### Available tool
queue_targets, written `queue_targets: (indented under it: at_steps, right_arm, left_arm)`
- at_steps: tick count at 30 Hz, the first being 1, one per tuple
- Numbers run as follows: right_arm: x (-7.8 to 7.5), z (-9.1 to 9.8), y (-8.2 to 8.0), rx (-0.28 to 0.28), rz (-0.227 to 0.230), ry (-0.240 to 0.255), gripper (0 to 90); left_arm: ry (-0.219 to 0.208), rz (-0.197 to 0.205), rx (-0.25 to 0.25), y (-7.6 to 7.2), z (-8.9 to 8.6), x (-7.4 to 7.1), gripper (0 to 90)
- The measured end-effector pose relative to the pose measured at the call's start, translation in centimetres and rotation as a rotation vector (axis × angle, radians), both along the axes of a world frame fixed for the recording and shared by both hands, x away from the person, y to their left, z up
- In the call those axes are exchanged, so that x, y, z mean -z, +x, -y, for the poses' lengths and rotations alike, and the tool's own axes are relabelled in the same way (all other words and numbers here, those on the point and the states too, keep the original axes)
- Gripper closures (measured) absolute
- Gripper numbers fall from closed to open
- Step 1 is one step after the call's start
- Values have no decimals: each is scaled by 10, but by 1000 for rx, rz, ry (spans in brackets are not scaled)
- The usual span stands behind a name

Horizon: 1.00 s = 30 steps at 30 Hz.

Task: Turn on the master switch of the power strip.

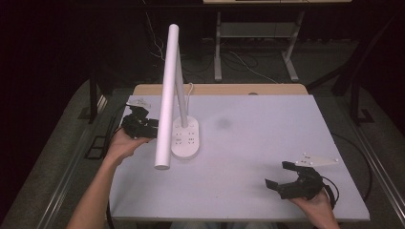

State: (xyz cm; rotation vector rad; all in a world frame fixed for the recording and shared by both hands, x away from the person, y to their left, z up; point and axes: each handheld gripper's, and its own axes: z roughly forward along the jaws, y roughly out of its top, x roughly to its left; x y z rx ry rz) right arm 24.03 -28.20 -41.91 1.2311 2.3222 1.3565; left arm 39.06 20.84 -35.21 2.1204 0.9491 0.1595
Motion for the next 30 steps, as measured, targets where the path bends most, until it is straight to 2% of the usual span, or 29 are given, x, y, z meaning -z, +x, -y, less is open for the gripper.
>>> queue_targets:
  at_steps: [8, 19, 21, 23, 30]
  right_arm:
    - [0, 1, 0, 2, 1, 0, 3]
    - [1, 1, 1, 0, -1, -4, 4]
    - [1, 1, 1, 0, 0, -5, 3]
    - [1, 1, 1, 0, 0, -5, 3]
    - [1, 2, 1, -1, 0, -5, 3]
  left_arm:
    - [-17, -4, -47, 15, -2, 6, 460]
    - [-123, -24, -110, 29, -5, 17, 567]
    - [-139, -32, -128, 31, -5, 19, 608]
    - [-147, -29, -140, 33, -5, 21, 621]
    - [-173, -51, -183, 40, -2, 29, 759]
